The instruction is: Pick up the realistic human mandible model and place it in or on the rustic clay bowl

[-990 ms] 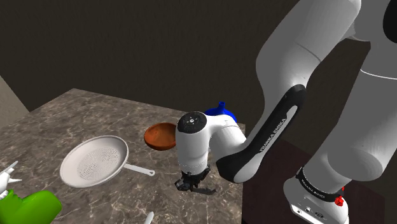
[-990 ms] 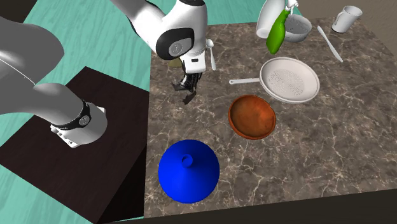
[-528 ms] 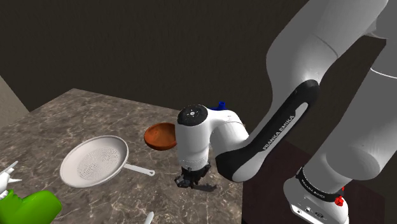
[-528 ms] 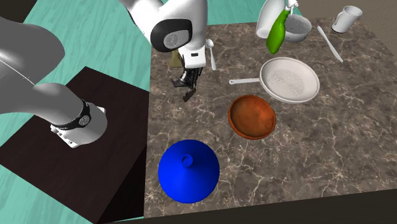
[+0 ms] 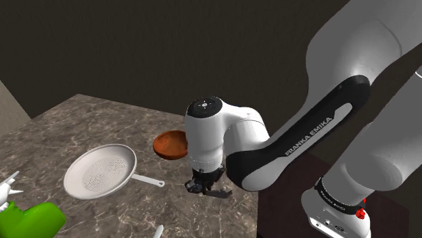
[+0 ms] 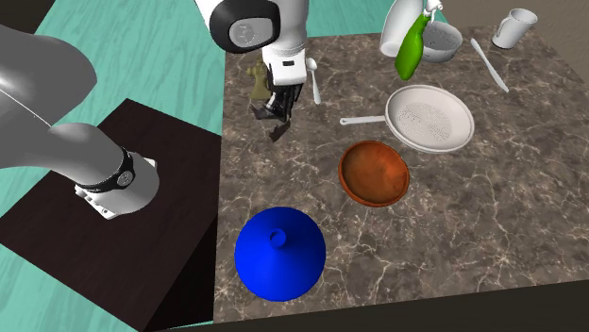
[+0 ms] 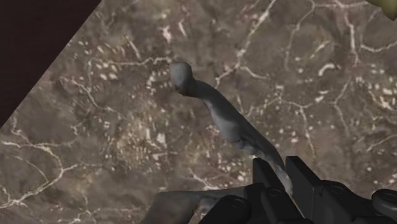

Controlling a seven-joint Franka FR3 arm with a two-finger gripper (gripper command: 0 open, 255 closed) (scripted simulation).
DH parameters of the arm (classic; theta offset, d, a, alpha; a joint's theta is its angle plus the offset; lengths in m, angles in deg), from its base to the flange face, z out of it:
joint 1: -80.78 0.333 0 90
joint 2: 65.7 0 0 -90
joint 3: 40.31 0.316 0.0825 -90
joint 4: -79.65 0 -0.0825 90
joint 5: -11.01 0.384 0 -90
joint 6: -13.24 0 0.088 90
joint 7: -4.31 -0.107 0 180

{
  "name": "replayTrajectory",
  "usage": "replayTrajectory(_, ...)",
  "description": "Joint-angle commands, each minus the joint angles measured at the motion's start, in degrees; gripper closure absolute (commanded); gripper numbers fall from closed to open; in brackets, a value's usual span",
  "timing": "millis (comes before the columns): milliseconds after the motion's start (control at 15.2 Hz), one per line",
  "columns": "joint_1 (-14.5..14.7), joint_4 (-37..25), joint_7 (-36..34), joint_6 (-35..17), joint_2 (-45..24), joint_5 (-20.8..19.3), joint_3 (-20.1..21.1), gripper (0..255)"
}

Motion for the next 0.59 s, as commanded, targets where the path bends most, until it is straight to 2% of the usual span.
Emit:
replayTrajectory(0, 0.2, -0.2, 2.4, 1.7, 2.3, 3.0, -0.1, 255)
replayTrajectory(528, 2.1, -2.1, 7.9, 8.8, 9.6, 10.1, -2.1, 255)
